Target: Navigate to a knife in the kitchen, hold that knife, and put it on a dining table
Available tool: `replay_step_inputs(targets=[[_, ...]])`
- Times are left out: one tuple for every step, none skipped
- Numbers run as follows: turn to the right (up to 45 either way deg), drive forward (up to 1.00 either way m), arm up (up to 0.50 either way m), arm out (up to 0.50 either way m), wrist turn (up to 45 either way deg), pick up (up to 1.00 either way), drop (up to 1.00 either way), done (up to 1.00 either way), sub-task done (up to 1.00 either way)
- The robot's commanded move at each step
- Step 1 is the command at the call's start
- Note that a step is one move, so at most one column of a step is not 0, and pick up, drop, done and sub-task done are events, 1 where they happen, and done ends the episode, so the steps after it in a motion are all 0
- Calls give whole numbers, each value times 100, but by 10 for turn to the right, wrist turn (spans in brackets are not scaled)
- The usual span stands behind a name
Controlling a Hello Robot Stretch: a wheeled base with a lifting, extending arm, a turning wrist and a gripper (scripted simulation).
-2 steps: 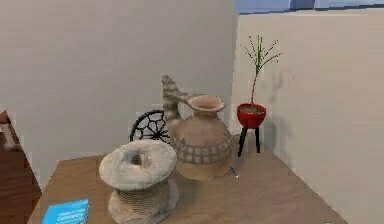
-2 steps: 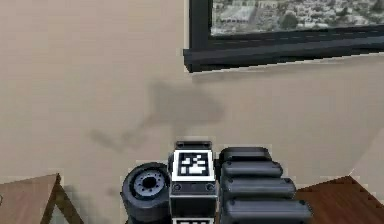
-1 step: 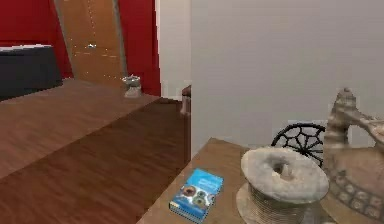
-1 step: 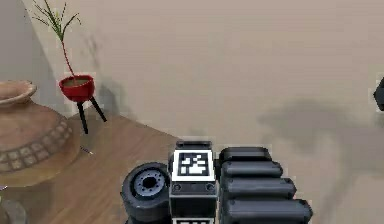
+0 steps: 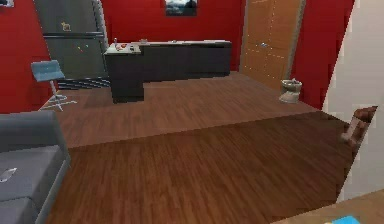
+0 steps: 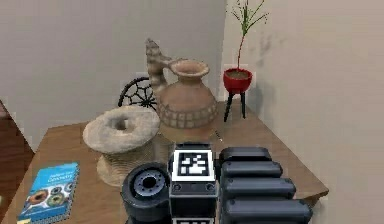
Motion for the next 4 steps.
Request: replay_step_inputs(targets=[[-120,0,0,0,0,0,0,0,0],[0,0,0,44,0,0,0,0,0],[0,0,0,0,450,0,0,0,0],[0,0,0,0,450,0,0,0,0]])
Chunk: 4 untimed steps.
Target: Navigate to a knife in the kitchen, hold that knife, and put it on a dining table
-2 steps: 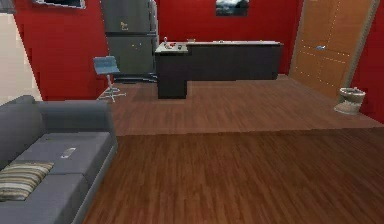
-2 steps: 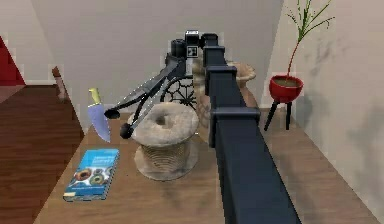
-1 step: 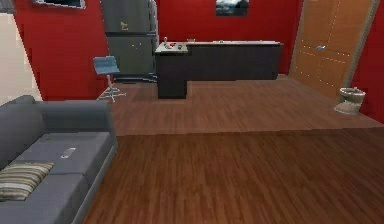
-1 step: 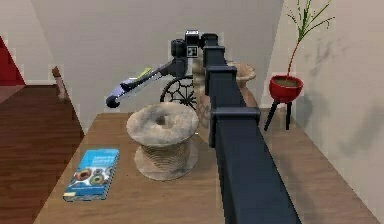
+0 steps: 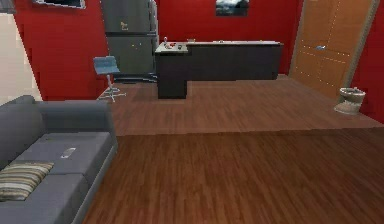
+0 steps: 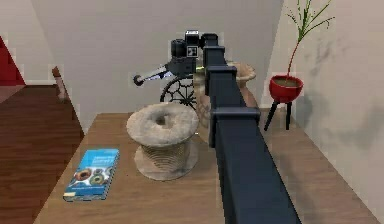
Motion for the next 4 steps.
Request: replay_step_inputs(targets=[[0,0,0,0,390,0,0,0,0],[0,0,-4,0,0,0,0,0,0],[0,0,-32,0,0,0,0,0,0],[0,0,0,0,0,0,100,0,0]])
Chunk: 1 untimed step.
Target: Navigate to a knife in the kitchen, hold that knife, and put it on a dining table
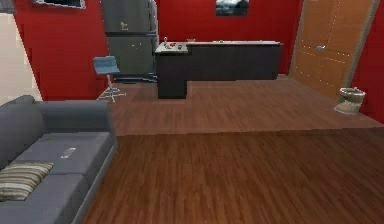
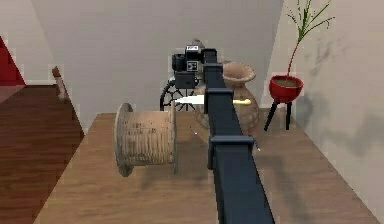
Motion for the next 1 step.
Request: replay_step_inputs(targets=[[0,0,4,0,0,0,0,0,0]])
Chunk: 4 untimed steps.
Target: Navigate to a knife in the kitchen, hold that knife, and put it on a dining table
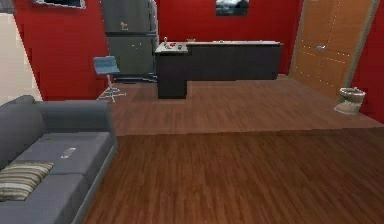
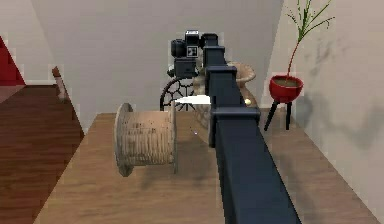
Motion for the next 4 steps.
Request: replay_step_inputs(targets=[[0,0,0,-8,0,0,0,0,0],[0,0,0,0,-450,0,0,0,0],[0,0,0,0,-450,0,0,0,0],[0,0,0,0,-390,0,0,0,0]])
